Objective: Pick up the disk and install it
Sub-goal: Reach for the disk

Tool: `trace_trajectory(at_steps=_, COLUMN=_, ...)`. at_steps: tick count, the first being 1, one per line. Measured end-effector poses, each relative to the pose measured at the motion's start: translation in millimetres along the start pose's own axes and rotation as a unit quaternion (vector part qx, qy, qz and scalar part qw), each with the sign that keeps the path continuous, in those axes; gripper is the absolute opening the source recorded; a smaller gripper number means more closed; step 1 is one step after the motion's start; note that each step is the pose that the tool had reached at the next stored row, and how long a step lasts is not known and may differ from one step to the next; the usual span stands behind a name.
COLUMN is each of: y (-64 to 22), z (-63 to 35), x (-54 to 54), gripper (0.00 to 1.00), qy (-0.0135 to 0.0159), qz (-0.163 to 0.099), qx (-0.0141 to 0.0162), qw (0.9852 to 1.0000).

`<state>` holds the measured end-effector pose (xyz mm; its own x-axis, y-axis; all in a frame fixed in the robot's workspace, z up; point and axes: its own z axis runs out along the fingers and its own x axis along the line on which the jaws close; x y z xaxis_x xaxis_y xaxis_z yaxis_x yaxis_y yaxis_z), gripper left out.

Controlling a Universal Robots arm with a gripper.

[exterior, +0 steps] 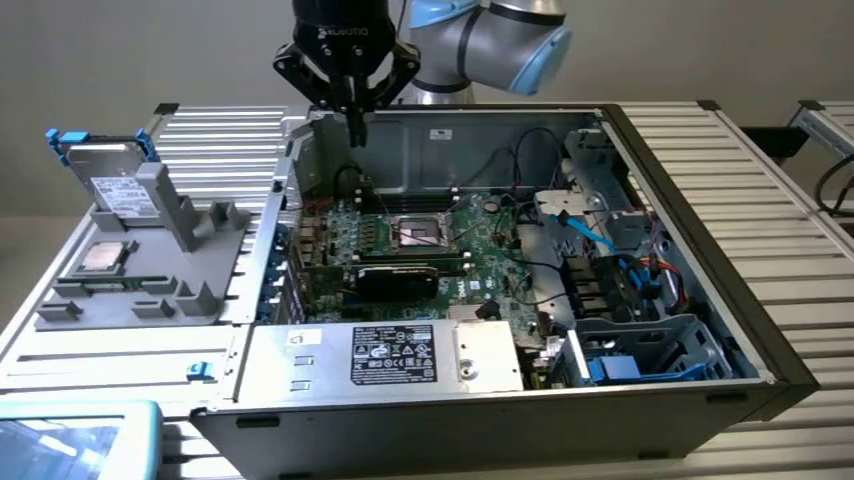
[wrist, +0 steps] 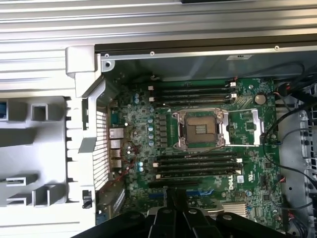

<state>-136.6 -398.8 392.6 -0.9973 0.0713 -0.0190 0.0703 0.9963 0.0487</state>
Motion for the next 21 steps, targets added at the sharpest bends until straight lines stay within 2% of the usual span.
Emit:
trace_trajectory(at_steps=9, y=-2.0, z=-0.6, x=28.2, gripper=0.11, qy=0.0000, qz=0.000, qx=0.0000, qw=1.0000)
trace_trajectory(at_steps=21, y=-5.6, z=-0.1, x=81.7, gripper=0.11, qy=0.0000, qz=0.000, qx=0.0000, qw=1.0000)
